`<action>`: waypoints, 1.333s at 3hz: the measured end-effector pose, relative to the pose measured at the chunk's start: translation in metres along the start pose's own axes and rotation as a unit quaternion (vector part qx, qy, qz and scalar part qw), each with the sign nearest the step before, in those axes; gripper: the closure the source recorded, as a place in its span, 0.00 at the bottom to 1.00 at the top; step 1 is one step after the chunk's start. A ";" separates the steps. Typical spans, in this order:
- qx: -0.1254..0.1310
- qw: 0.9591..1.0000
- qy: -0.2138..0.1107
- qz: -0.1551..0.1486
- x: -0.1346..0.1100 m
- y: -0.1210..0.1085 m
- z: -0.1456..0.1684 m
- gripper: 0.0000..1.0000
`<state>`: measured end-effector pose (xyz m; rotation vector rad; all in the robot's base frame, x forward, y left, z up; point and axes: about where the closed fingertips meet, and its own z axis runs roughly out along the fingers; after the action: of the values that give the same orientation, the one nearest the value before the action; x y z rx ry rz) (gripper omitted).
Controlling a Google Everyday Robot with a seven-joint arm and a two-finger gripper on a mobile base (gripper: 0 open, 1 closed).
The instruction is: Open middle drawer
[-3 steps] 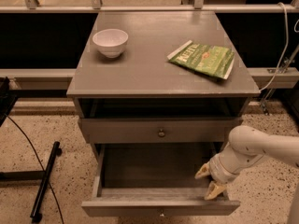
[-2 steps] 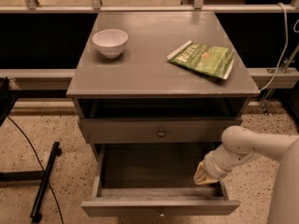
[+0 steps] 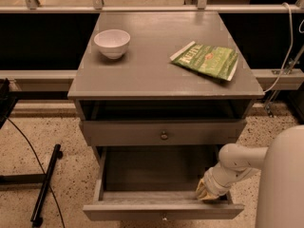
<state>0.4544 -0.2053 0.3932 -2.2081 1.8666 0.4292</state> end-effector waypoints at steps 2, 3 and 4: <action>-0.052 0.999 -0.010 0.000 0.004 0.039 0.010 1.00; -0.071 0.997 -0.035 -0.002 -0.004 0.050 -0.013 1.00; -0.057 0.993 -0.108 0.005 -0.016 0.049 -0.041 1.00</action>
Offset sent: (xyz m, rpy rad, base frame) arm -0.0654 -0.0111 0.0010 0.0227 0.1830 0.0745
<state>0.4068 -0.2133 0.4381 -2.1248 1.7806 0.7612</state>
